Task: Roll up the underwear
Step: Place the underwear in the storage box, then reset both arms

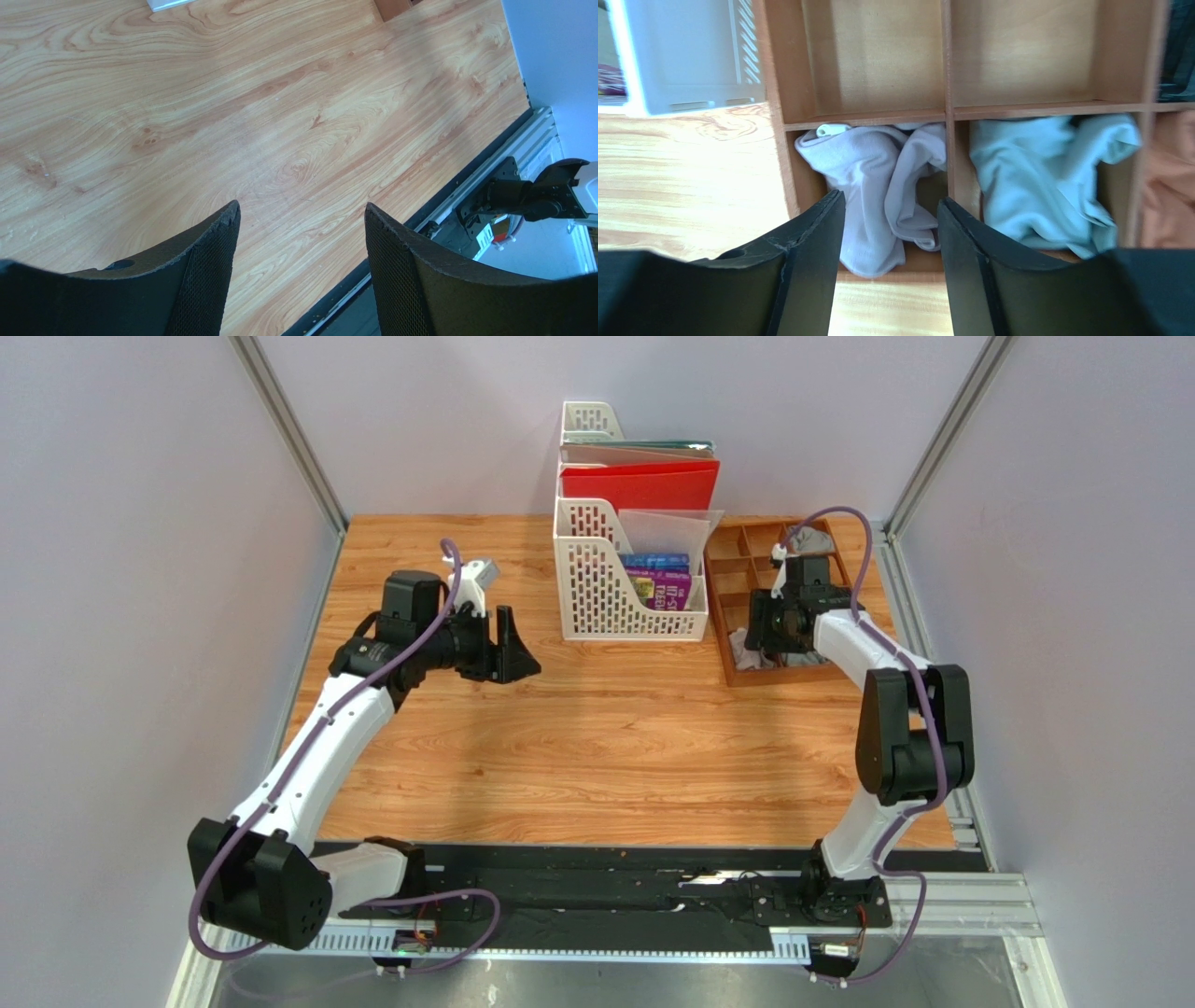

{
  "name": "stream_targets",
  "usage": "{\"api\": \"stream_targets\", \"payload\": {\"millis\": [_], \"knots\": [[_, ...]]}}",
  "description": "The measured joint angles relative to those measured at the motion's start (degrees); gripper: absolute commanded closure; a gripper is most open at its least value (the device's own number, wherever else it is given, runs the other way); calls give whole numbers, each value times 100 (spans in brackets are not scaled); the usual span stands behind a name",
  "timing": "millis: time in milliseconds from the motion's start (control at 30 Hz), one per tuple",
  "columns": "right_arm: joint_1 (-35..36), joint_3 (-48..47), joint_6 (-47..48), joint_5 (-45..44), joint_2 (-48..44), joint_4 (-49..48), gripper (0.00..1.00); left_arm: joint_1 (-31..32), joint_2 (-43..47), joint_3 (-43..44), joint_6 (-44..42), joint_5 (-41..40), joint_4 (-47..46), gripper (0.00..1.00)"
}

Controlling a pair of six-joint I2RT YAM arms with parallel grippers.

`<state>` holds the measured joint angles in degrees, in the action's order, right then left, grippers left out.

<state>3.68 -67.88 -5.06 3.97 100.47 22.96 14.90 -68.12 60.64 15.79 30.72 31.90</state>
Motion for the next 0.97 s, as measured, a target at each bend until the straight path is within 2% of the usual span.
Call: {"api": "stream_targets", "payload": {"millis": [200,333,600,700,967], "knots": [[-2,0,-4,-72,-490,120,43,0,79,-9,11,-85,4,28],[4,83,-85,-72,-1045,190,43,-11,271,-59,13,-468,24,27],[431,1344,-511,-48,-3563,-9,42,-278,1047,-280,22,-1248,44,27],[577,1755,-612,26,-4221,-33,42,-302,1248,-317,35,-1502,48,27],[584,2070,-619,-4,-4669,103,41,-304,1451,-426,33,-1781,39,28]]}}
